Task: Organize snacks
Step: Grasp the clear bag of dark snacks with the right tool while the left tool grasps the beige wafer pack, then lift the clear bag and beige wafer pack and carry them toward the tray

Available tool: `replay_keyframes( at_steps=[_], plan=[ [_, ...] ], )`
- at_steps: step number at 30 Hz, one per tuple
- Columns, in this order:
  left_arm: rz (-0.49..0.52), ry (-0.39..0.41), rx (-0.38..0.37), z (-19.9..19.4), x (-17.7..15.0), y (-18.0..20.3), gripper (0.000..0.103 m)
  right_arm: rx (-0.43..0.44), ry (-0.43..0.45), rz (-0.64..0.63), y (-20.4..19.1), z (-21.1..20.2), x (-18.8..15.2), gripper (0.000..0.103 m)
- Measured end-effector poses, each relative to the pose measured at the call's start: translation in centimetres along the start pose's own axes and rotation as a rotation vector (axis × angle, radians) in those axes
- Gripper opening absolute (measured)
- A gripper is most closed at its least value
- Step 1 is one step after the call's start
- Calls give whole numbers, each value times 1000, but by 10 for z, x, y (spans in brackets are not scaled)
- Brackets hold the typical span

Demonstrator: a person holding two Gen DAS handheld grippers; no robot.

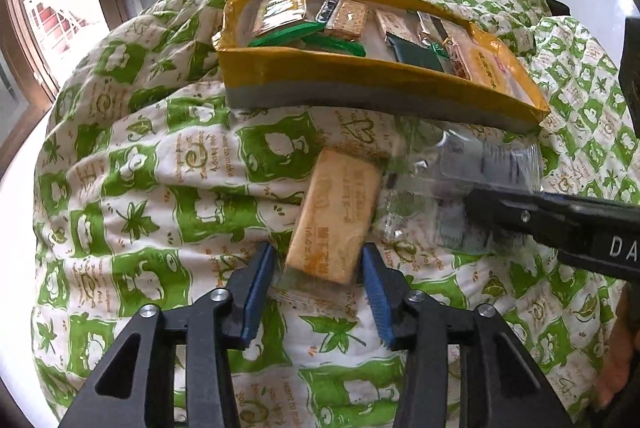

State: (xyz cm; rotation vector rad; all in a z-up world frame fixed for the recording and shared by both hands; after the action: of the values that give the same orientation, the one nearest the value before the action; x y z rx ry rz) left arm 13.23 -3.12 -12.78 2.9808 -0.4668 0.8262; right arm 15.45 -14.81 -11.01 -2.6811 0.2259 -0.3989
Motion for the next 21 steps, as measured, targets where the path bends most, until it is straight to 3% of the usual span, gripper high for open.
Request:
replay_keyframes(
  at_steps=[3,11,21],
  plan=[
    [-27,12,-37,-4,-4,1,34,11,-6,14,7,-2,-4,37],
    [-68,42,-89,-22,-18,6,34,54,3,5,5,-6,-7,33],
    [-90,79,-106,-39,-9,7,34,140,20,6,2,-33,-7,28]
  ],
)
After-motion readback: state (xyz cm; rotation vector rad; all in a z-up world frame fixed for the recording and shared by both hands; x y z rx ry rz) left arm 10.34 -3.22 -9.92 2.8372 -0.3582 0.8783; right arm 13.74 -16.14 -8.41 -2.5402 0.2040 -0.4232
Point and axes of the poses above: each gripper's, at about its wrist camera, not at the fingertips, and z roughly the way its jaws point, y to its right, x to its top, the point moved 8 cm from there along z, roughly the way its jaws point, and after that the axes turned 14 degrees about z, right-handed, at the moved point
